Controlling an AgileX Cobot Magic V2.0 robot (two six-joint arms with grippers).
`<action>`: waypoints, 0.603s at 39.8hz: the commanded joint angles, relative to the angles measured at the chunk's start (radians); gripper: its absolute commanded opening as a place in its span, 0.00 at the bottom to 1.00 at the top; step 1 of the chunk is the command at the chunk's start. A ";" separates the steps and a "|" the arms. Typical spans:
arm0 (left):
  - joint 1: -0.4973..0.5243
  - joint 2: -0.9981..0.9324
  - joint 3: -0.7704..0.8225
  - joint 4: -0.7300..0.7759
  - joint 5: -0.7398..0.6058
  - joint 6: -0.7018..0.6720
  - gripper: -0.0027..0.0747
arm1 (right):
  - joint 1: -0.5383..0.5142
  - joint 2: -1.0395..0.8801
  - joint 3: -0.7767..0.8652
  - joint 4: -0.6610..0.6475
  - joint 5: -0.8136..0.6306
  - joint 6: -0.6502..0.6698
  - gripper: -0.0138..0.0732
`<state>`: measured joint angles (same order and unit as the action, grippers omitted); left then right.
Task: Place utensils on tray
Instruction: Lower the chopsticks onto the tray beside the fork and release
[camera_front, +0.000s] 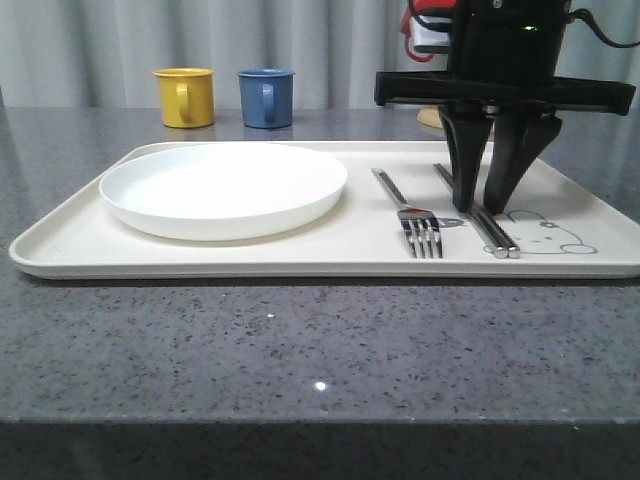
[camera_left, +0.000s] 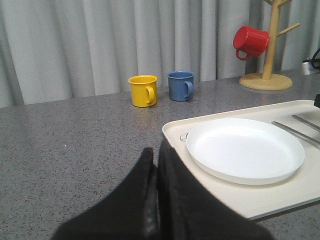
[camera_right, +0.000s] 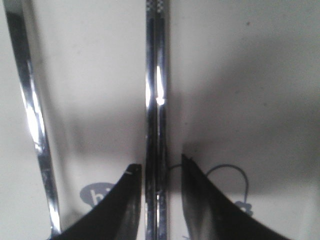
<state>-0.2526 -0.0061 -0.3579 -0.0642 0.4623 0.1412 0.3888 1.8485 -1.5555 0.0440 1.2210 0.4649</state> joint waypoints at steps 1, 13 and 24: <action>0.002 -0.001 -0.023 -0.010 -0.086 -0.012 0.01 | 0.000 -0.049 -0.033 -0.011 0.020 0.000 0.54; 0.002 -0.001 -0.023 -0.010 -0.086 -0.012 0.01 | -0.019 -0.127 -0.095 -0.081 0.074 -0.082 0.55; 0.002 -0.001 -0.023 -0.010 -0.086 -0.012 0.01 | -0.174 -0.208 -0.162 -0.108 0.115 -0.311 0.55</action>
<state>-0.2526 -0.0061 -0.3579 -0.0642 0.4601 0.1412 0.2708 1.7076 -1.6854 -0.0268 1.2269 0.2412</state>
